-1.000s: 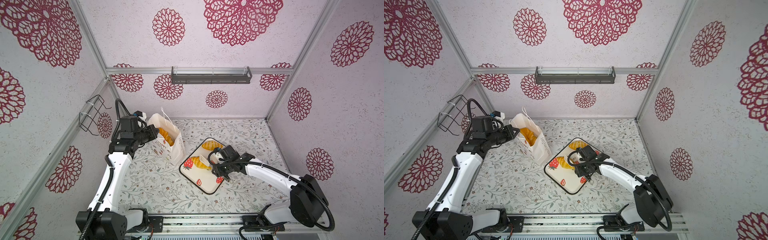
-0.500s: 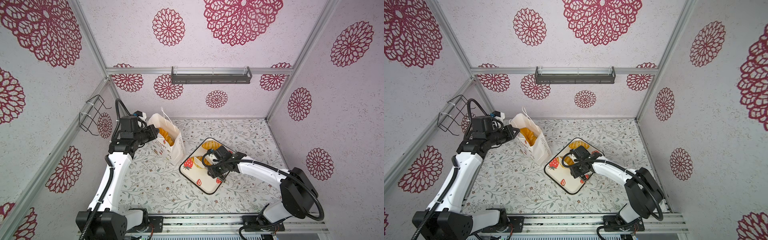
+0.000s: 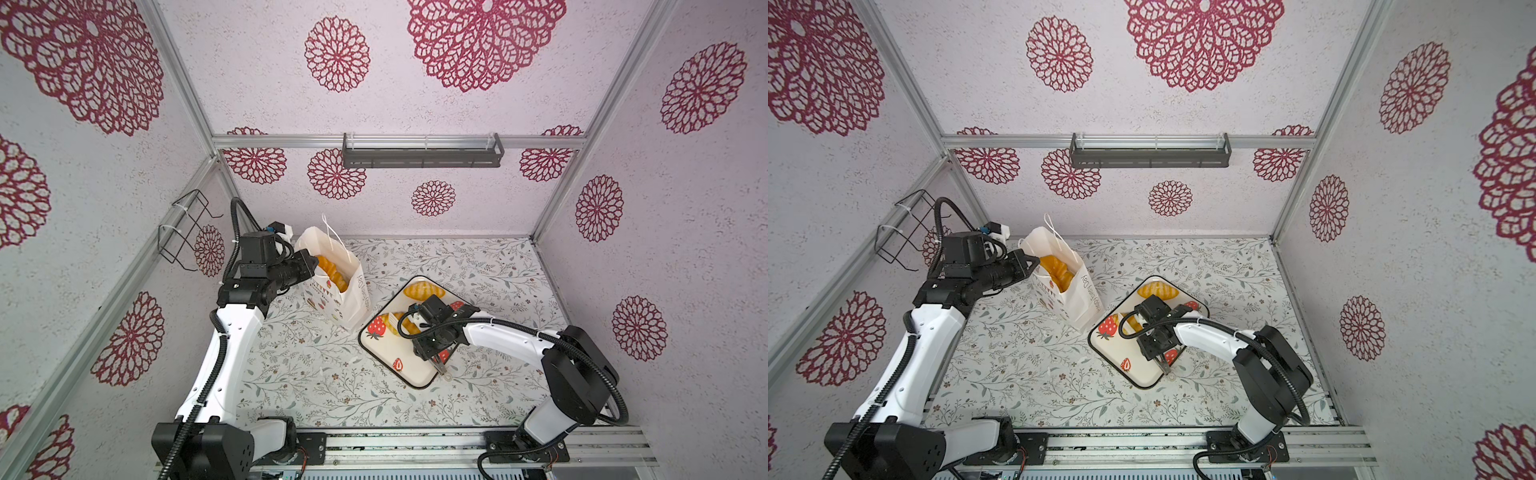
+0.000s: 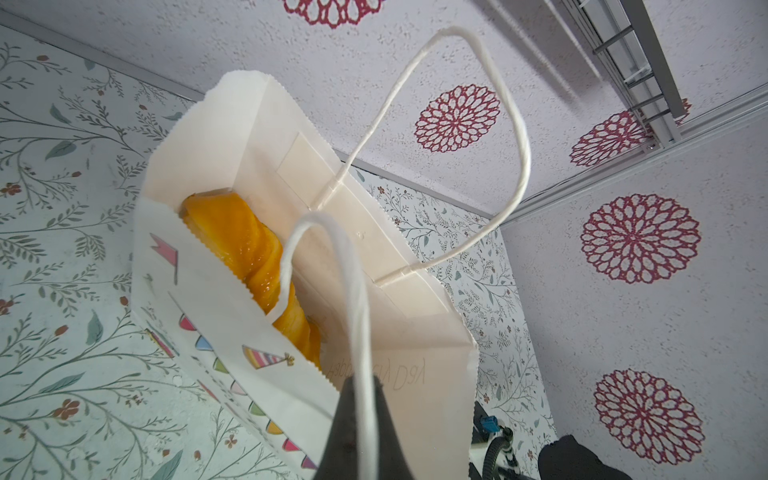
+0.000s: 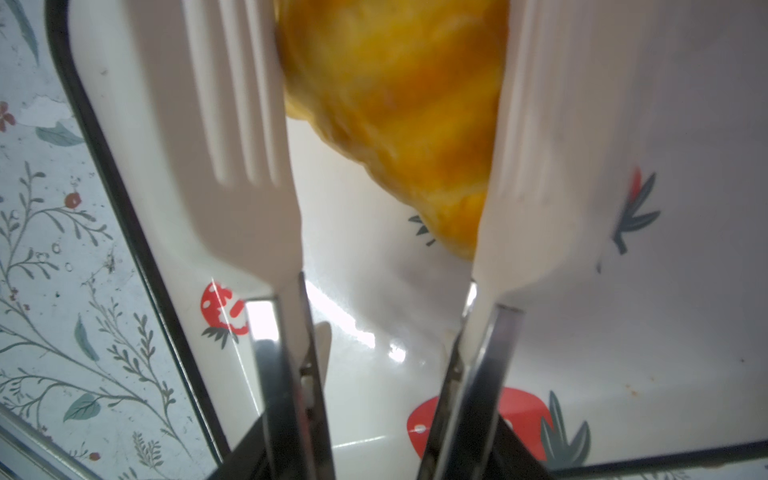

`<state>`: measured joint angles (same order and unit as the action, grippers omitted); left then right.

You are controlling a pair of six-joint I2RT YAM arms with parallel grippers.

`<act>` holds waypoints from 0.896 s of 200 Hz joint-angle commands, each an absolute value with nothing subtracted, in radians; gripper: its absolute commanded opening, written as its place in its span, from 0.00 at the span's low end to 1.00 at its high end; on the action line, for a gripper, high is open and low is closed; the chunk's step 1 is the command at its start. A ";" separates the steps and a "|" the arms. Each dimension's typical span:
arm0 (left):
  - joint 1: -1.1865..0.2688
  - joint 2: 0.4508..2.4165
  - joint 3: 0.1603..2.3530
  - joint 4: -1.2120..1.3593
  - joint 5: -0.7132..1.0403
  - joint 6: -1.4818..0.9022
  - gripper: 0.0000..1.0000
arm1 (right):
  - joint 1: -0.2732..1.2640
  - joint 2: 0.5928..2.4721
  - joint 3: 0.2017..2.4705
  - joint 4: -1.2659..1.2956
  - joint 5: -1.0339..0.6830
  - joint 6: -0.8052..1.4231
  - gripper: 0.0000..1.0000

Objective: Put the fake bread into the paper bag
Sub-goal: 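Lift the croissant off the tray with the right tongs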

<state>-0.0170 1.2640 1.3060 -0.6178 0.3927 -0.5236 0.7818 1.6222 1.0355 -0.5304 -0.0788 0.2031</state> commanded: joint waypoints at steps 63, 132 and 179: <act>-0.020 1.249 1.304 -0.598 0.391 -0.503 0.00 | 0.787 1.569 1.052 -0.526 -0.041 0.203 0.25; -0.020 1.243 1.300 -0.598 0.388 -0.504 0.00 | 0.784 1.501 1.012 -0.509 -0.023 0.236 0.20; -0.020 1.241 1.305 -0.600 0.387 -0.502 0.00 | 0.770 1.441 0.978 -0.500 -0.015 0.263 0.19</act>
